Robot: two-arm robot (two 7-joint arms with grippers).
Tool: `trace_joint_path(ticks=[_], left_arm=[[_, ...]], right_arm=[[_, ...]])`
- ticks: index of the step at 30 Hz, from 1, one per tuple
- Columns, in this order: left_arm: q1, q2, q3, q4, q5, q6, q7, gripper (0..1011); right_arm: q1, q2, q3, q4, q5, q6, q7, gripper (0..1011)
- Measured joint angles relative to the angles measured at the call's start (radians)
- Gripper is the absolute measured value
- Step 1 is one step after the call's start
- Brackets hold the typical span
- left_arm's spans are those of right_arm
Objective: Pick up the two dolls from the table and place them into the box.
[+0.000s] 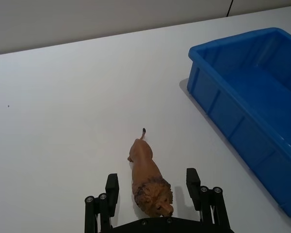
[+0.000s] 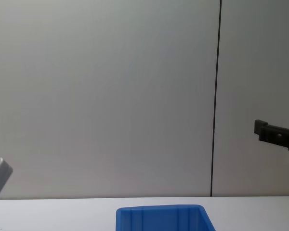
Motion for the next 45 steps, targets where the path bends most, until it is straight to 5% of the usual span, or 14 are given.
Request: trace_joint_path(ticks=[16, 35, 45], left_arm=[[-0.014, -0.021, 0.006, 0.051, 0.023, 0.005, -0.008, 471], [0.006, -0.004, -0.004, -0.017, 0.073, -0.049, 0.023, 471], [0.001, 0.007, -0.012, -0.074, 0.111, -0.103, -0.041, 471]], right_arm=[[0.0, 0.0, 0.0, 0.0, 0.0, 0.0, 0.0, 1001], [0.0, 0.0, 0.0, 0.0, 0.0, 0.0, 0.0, 1001], [0.0, 0.0, 0.0, 0.0, 0.0, 0.0, 0.0, 1001]])
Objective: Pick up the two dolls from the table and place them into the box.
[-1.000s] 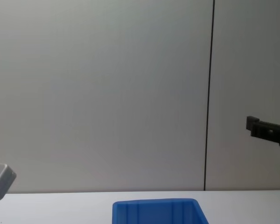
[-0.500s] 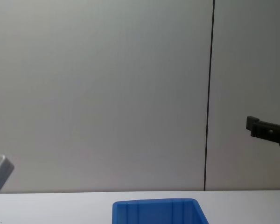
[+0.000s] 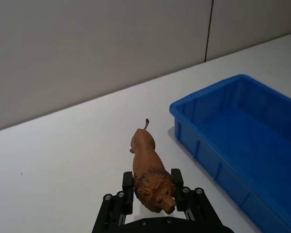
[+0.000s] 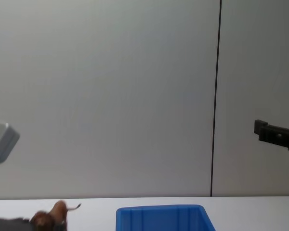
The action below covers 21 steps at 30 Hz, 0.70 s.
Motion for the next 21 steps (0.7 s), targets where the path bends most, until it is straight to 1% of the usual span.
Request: trace_joint_path(ticks=[6, 9, 12, 17, 18, 21], left_arm=[[-0.014, -0.002, -0.001, -0.012, 0.016, -0.024, -0.06, 471], [-0.029, -0.008, -0.001, -0.012, 0.025, -0.04, -0.11, 471], [-0.039, -0.013, 0.0, -0.008, 0.03, -0.048, -0.141, 471], [-0.07, -0.031, 0.006, 0.015, 0.04, -0.067, -0.22, 471], [-0.082, -0.038, 0.009, 0.027, 0.044, -0.072, -0.244, 471], [-0.099, -0.049, 0.013, 0.044, 0.05, -0.08, -0.282, 471]], right_arm=[[0.0, 0.0, 0.0, 0.0, 0.0, 0.0, 0.0, 1001], [0.0, 0.0, 0.0, 0.0, 0.0, 0.0, 0.0, 1001], [0.0, 0.0, 0.0, 0.0, 0.0, 0.0, 0.0, 1001], [0.0, 0.0, 0.0, 0.0, 0.0, 0.0, 0.0, 1001], [0.0, 0.0, 0.0, 0.0, 0.0, 0.0, 0.0, 1001], [0.0, 0.0, 0.0, 0.0, 0.0, 0.0, 0.0, 1001]])
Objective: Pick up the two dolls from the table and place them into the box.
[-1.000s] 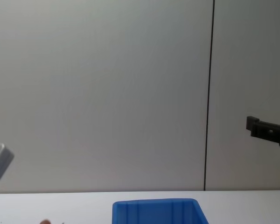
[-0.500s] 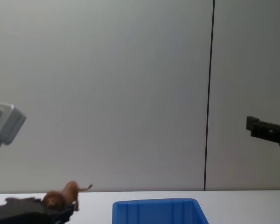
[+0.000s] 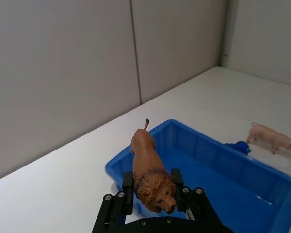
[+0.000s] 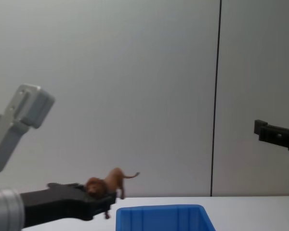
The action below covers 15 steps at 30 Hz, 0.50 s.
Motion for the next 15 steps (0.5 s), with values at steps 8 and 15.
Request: trace_joint_path(ticks=[8, 15], left_arm=[[-0.073, -0.053, 0.02, 0.085, 0.025, -0.023, -0.118, 471], [-0.121, -0.087, 0.036, 0.146, 0.044, -0.033, -0.184, 649]], right_arm=[[0.0, 0.0, 0.0, 0.0, 0.0, 0.0, 0.0, 1001], [0.0, 0.0, 0.0, 0.0, 0.0, 0.0, 0.0, 1001]])
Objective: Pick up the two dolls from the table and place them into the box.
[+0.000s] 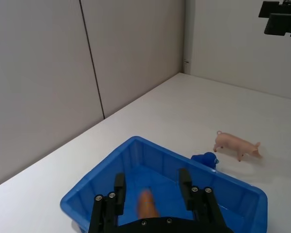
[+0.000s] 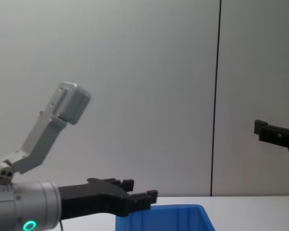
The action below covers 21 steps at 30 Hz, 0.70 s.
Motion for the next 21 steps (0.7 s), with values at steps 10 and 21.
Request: trace_joint_path(ticks=[10, 21], left_arm=[[-0.031, -0.02, 0.007, 0.044, 0.016, -0.001, -0.027, 936], [-0.014, 0.003, -0.01, 0.023, 0.02, 0.006, 0.036, 1001]], right_arm=[[0.0, 0.0, 0.0, 0.0, 0.0, 0.0, 0.0, 1001], [0.0, 0.0, 0.0, 0.0, 0.0, 0.0, 0.0, 1001]])
